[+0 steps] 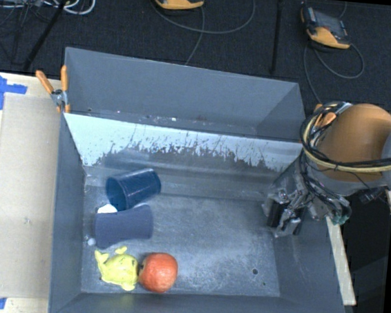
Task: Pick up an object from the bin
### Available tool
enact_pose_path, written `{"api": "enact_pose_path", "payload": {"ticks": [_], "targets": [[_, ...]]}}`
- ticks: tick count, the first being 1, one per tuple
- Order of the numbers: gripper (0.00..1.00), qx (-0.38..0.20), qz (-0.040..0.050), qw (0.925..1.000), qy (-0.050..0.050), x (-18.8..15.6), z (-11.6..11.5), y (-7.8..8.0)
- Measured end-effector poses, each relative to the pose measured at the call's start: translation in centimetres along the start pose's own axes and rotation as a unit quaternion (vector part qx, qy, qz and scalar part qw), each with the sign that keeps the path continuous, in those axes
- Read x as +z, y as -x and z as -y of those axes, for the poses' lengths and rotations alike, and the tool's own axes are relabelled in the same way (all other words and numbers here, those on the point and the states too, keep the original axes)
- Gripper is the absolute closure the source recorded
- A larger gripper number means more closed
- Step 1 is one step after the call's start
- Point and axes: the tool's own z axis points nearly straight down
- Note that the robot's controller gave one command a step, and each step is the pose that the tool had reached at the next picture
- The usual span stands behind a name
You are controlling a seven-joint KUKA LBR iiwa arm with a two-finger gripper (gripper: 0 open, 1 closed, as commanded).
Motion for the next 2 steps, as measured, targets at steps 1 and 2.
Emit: {"api": "enact_pose_path", "payload": {"ticks": [1, 2], "targets": [[1.00, -0.007, 0.0029, 1.0000, 0.000, 4.0, 1.5, 1.7], [1.00, -0.003, 0.0019, 1.0000, -0.001, -9.2, 0.0, 1.0]]}}
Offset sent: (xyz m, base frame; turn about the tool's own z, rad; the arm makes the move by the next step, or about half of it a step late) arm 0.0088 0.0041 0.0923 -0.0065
